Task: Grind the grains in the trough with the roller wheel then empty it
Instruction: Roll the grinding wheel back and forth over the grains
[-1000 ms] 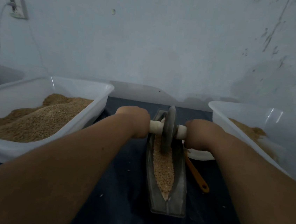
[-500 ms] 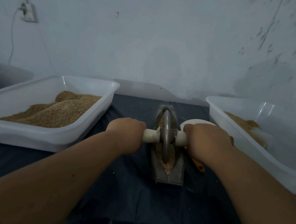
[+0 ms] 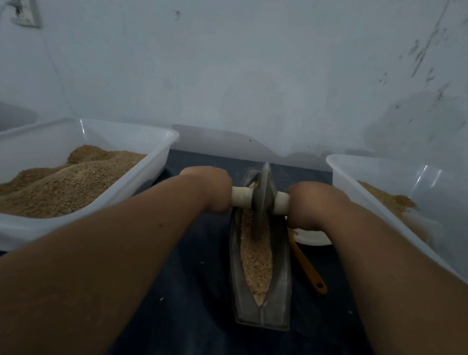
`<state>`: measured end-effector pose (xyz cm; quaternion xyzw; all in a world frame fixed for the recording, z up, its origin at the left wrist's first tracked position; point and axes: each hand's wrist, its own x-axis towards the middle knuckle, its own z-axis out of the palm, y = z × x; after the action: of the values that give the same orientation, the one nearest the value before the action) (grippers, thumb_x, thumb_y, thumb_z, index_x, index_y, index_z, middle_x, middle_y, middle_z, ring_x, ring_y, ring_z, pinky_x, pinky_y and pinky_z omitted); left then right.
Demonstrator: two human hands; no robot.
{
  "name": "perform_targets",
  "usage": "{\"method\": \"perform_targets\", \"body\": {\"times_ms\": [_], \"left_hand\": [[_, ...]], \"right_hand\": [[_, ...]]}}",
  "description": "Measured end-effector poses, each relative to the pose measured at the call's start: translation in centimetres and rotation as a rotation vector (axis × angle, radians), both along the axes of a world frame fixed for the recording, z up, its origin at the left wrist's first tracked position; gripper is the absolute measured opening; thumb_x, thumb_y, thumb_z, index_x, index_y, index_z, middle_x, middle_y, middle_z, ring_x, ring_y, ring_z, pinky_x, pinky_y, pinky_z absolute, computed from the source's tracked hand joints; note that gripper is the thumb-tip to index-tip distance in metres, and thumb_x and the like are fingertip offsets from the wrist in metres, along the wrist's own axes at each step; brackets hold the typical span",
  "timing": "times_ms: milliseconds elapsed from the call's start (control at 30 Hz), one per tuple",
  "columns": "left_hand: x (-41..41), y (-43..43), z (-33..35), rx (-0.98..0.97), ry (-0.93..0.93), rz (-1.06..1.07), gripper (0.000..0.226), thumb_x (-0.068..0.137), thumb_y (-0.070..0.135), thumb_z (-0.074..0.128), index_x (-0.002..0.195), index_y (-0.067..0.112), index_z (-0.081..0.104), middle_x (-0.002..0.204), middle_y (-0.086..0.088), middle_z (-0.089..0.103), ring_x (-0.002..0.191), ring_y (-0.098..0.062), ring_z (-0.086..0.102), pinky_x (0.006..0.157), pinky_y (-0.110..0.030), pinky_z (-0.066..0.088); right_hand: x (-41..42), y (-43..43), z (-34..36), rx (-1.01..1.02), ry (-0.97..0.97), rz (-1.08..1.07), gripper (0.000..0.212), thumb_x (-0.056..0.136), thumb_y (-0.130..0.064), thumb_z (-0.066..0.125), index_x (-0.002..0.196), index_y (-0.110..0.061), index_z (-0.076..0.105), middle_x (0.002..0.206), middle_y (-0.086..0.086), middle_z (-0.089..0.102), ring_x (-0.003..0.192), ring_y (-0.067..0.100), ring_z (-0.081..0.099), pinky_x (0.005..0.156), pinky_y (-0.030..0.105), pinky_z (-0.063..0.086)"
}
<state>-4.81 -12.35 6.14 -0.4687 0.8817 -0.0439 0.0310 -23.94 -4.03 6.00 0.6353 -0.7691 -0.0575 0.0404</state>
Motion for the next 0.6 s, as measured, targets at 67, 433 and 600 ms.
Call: {"method": "perform_targets", "body": {"times_ms": [67,433,600], "left_hand": [[-0.1,-1.0,-0.3,0.013,0.006,-0.013,0.023,0.075,0.034,0.069,0.089,0.023,0.055,0.081,0.004,0.056,0.076,-0.018,0.058,0.069,-0.036,0.05],[1.5,3.2,-1.3,-0.156,0.065,0.0,0.022,0.08,0.027,0.065,0.098,0.027,0.052,0.086,0.004,0.053,0.077,-0.019,0.05,0.064,-0.036,0.044],[3.5,6.7,-2.4,-0.28,0.111,-0.016,0.026,0.083,0.022,0.061,0.085,0.027,0.036,0.072,0.008,0.037,0.066,-0.016,0.043,0.063,-0.035,0.034]], "right_hand": [[-0.3,-1.0,0.1,0.013,0.022,0.012,0.024,0.072,-0.033,0.07,0.082,-0.031,0.049,0.081,-0.004,0.056,0.07,0.014,0.055,0.057,0.031,0.045],[1.7,3.7,-0.5,-0.166,-0.03,-0.011,0.019,0.081,-0.027,0.065,0.096,-0.028,0.054,0.078,-0.006,0.051,0.068,0.012,0.048,0.062,0.032,0.042],[3.8,8.5,-1.1,-0.299,0.066,0.04,0.02,0.081,-0.02,0.059,0.099,-0.027,0.053,0.083,-0.003,0.055,0.074,0.018,0.055,0.07,0.036,0.051]]}}
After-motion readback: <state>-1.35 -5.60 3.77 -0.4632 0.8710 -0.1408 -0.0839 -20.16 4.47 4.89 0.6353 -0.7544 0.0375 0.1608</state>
